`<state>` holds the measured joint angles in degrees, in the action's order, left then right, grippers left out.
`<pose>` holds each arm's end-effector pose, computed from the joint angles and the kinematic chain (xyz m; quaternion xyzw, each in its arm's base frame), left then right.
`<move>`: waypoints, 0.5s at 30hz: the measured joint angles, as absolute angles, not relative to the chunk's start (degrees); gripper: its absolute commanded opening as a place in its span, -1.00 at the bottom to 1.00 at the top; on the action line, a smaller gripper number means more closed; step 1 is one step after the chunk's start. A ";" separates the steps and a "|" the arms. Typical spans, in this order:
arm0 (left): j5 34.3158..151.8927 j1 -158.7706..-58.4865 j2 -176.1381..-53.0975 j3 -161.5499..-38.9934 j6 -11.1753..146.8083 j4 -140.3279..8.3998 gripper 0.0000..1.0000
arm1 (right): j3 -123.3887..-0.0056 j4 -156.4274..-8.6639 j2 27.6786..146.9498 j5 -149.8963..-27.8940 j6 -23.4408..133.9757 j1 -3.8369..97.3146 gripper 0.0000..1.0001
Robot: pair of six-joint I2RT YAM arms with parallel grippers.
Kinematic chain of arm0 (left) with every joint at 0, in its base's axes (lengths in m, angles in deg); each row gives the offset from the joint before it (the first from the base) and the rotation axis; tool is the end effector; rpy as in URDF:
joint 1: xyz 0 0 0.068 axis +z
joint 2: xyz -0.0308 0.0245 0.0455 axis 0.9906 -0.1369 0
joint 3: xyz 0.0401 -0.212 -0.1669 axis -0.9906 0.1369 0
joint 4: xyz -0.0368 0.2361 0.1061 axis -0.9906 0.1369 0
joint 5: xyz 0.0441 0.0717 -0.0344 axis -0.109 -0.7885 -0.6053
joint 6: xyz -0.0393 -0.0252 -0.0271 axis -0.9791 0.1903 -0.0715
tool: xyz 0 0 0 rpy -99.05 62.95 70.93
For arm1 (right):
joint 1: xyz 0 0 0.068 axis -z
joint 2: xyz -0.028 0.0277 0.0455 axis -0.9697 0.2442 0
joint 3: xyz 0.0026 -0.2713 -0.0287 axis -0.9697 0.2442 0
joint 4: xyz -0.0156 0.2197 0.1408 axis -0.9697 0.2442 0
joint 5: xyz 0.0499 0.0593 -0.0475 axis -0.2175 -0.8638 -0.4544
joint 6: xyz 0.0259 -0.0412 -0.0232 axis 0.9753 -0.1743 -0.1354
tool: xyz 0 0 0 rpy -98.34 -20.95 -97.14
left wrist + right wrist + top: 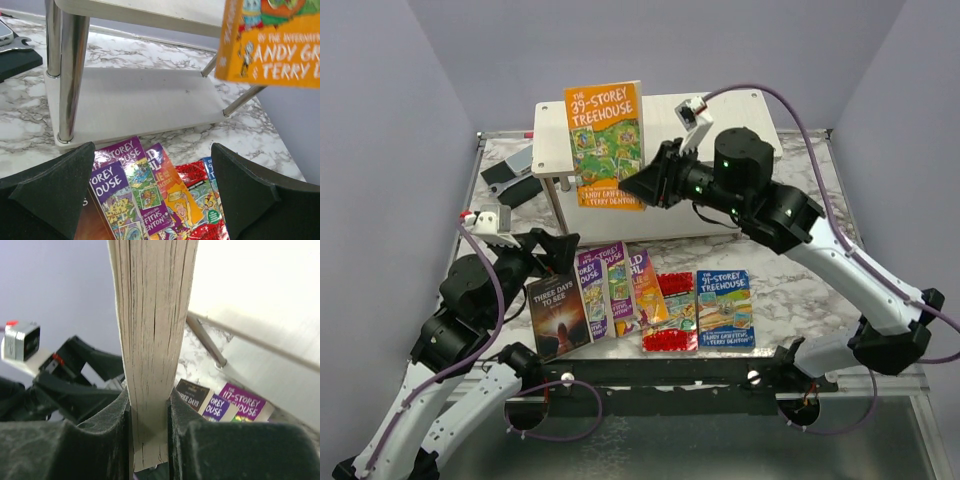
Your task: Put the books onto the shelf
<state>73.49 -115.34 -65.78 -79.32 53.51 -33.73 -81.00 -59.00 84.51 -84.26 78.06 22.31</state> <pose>0.0792 -0.0434 0.3778 -0.0194 0.7392 -0.2663 0.6183 0.1722 0.2363 0.4855 -0.1729 0.7315 0.4523 0.4800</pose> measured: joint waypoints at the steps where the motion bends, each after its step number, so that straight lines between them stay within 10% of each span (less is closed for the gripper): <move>1: 73.31 -115.34 -65.60 -79.30 53.79 -33.51 0.98 | -82.97 -58.78 86.18 -84.85 77.97 23.00 -0.99; 15: 77.18 -115.36 -64.66 -73.60 56.46 -33.32 0.98 | -100.23 -57.51 104.69 -101.07 86.74 32.99 -0.99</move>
<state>77.18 -115.36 -64.66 -73.60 56.46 -33.32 -100.23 -57.51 104.69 -101.07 86.74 32.99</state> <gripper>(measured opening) 0.990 0.235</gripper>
